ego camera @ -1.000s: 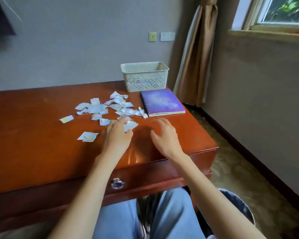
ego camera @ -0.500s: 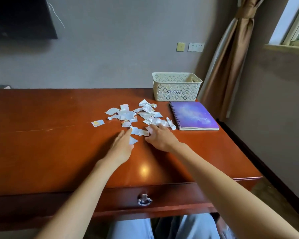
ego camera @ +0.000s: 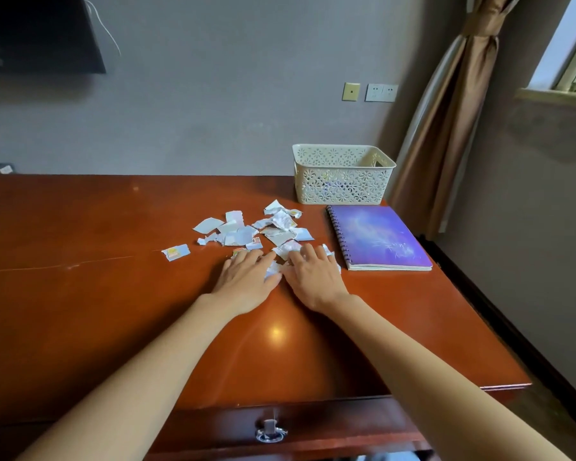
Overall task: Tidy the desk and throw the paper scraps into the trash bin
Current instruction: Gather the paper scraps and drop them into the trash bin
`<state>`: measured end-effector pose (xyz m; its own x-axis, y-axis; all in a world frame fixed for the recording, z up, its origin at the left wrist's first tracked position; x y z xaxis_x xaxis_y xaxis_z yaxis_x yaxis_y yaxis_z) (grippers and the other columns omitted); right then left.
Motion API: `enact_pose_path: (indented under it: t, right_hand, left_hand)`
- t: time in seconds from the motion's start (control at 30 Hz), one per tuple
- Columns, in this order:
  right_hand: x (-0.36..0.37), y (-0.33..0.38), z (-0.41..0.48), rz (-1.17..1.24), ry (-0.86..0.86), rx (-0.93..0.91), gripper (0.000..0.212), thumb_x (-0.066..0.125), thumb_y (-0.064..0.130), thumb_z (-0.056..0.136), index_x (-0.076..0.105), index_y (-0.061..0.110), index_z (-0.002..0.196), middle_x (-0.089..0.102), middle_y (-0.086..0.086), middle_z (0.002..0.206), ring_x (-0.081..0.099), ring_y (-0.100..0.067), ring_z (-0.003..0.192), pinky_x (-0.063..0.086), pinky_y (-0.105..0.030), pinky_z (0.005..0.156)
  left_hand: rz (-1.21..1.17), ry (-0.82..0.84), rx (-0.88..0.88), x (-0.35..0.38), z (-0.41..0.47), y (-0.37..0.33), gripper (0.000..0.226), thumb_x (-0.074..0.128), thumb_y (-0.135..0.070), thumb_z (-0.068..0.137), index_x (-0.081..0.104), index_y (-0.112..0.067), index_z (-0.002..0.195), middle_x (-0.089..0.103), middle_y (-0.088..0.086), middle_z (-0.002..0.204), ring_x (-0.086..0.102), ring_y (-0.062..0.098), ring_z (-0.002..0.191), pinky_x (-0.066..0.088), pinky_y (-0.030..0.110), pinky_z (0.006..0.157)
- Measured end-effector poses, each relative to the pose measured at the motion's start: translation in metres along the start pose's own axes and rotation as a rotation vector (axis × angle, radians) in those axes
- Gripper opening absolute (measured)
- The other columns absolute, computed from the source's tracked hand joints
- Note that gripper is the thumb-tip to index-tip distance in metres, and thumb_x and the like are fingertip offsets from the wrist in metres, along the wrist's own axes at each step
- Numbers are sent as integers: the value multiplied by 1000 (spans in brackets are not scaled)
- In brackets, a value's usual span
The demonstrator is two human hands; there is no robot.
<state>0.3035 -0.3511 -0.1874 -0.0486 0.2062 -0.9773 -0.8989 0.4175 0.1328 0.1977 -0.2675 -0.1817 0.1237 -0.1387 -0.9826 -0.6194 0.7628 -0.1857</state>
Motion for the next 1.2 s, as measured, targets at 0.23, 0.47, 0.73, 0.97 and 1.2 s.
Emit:
enact_pose_path:
  t: [0.23, 0.47, 0.73, 0.97, 1.2]
  right_hand:
    - [-5, -10, -1, 127, -158, 122, 31, 45, 26, 94, 47, 1, 112, 51, -15, 117, 50, -32, 110, 42, -37, 84]
    - [-3, -13, 5, 220, -151, 174, 17, 46, 13, 93, 49, 3, 107, 66, -16, 100, 60, -37, 94, 45, -39, 73]
    - [-14, -28, 7, 674, -331, 333, 12, 58, 11, 88, 62, 0, 88, 51, 10, 51, 49, -7, 52, 34, -15, 50]
    - [-27, -43, 15, 1085, -411, 577, 32, 68, 15, 82, 47, 17, 57, 60, 6, 48, 61, -7, 50, 50, -30, 67]
    - [-49, -55, 11, 1650, -282, 773, 27, 64, 9, 86, 45, 7, 68, 54, -7, 37, 51, -16, 25, 30, -9, 28]
  left_hand:
    - [59, -166, -56, 5, 13, -13, 46, 35, -41, 97, 38, -19, 137, 36, 5, 143, 33, 23, 132, 33, 35, 104]
    - [-157, -251, -149, 11, 19, -21, 44, 49, -37, 94, 44, -8, 126, 46, 10, 130, 44, 25, 121, 47, 32, 94]
    - [-119, -256, -154, 4, 21, -30, 39, 46, -20, 97, 37, -8, 133, 55, 11, 129, 57, 25, 114, 51, 28, 82]
    - [-310, -329, -219, -8, 25, -31, 42, 48, -15, 97, 39, -4, 137, 55, 15, 132, 57, 29, 119, 52, 32, 90]
    - [-613, -472, -254, -33, 22, -43, 33, 46, -25, 97, 51, -4, 122, 59, 19, 117, 58, 30, 107, 52, 32, 76]
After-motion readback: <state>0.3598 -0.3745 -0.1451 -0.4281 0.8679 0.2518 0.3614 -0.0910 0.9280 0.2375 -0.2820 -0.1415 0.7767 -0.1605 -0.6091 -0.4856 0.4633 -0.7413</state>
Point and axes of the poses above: each hand's wrist, its own z-axis towards the middle knuckle, its own x-axis out of the palm, y = z × x, the point moved 1 cm from there along z, towards the middle knuckle
